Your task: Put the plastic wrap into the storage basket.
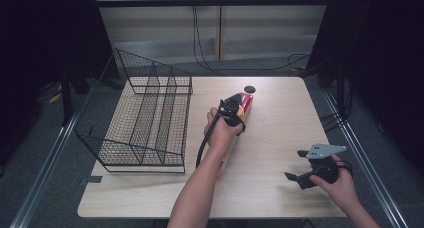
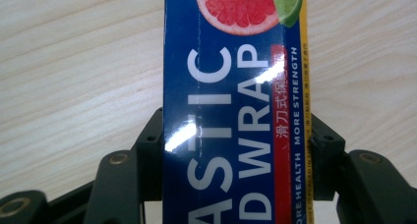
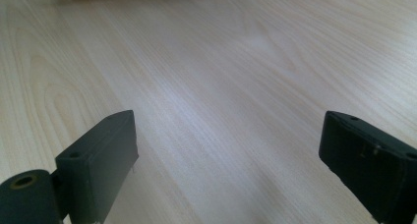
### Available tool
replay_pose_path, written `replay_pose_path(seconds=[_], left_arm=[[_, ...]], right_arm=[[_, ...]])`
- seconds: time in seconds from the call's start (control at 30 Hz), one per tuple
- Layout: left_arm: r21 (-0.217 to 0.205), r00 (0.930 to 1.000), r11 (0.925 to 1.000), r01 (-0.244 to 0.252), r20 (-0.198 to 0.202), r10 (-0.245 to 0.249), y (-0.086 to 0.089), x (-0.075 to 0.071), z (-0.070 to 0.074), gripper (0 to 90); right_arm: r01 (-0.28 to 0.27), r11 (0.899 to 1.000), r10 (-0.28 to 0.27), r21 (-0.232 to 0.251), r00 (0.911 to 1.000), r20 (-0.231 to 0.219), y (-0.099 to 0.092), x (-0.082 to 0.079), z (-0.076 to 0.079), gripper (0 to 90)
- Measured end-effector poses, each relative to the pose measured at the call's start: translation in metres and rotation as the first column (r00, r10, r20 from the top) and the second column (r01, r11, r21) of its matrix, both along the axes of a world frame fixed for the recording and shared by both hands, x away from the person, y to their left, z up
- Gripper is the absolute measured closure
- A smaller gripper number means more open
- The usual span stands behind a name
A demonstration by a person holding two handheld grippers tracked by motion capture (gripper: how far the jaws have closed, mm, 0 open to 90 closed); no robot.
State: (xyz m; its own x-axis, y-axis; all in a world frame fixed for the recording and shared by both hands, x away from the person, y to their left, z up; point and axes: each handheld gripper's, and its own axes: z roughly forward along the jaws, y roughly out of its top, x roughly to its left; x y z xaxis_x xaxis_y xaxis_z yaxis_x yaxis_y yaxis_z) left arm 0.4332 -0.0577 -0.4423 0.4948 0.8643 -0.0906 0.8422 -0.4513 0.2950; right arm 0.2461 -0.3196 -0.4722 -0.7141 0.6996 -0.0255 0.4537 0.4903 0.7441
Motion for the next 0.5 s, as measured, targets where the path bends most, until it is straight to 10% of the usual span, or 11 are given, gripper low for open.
replay_pose_path(seconds=[0.5], left_arm=[[-0.002,0.9974,0.9974,-0.072,0.009,0.072,0.018,0.001,0.042,42.5]], right_arm=[[0.003,1.000,-0.003,0.006,1.0000,0.003,0.001,-0.001,0.001,7.0]])
